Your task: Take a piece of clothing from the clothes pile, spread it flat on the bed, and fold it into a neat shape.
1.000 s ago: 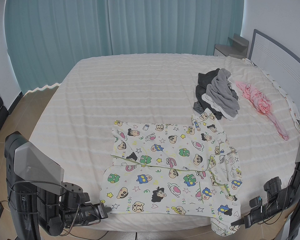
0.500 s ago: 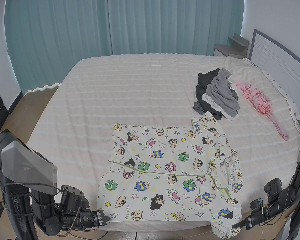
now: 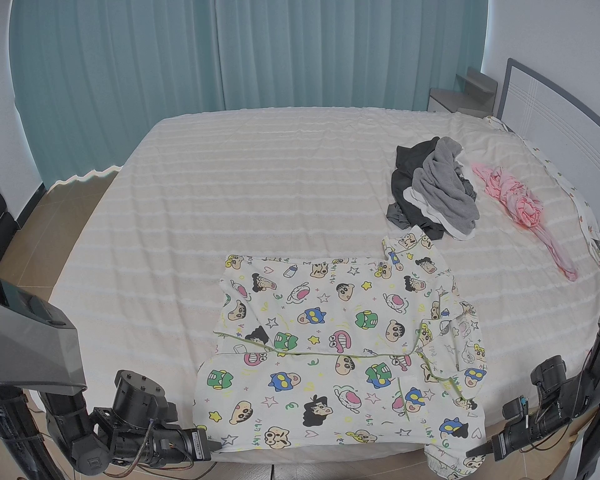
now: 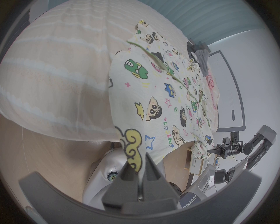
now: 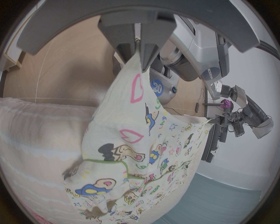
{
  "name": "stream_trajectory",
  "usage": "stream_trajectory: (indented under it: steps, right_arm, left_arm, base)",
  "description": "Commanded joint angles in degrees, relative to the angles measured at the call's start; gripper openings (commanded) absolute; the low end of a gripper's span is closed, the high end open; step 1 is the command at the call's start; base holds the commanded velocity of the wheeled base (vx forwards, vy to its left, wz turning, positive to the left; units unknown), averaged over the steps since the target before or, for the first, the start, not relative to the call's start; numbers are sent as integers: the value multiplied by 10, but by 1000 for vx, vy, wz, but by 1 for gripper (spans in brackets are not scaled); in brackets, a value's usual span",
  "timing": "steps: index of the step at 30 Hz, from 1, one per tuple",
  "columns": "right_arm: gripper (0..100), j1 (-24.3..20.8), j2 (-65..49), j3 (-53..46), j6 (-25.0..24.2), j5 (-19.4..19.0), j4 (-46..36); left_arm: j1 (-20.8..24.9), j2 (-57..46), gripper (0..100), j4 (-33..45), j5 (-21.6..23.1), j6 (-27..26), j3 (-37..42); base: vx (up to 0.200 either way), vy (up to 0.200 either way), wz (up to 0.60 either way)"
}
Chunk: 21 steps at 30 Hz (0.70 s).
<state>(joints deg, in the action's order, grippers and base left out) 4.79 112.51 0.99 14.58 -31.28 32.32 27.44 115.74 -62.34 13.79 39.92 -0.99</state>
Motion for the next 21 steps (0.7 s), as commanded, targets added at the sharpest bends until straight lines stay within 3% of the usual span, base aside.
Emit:
stream_trajectory:
  steps: [1,4,11,15,21]
  right_arm:
    - [0,9,-48,-9,-2,-30,3]
    - [0,17,-84,-8,-4,-61,4]
    - [0,40,-144,9,-17,-75,5]
    - [0,32,-196,47,-104,-96,3]
    - [0,22,-193,99,-150,-89,6]
  left_arm:
    - [-2,-39,0,-1,-2,1,-4]
    - [-5,-46,0,-1,-6,3,-22]
    - [-10,-48,0,6,-24,34,-87]
    - [-21,-44,0,6,-41,38,-136]
    - [-44,-25,0,23,-62,38,-200]
  base:
    - [0,0,0]
    - [0,0,0]
    - [0,0,0]
    - [0,0,0]
    - [0,0,0]
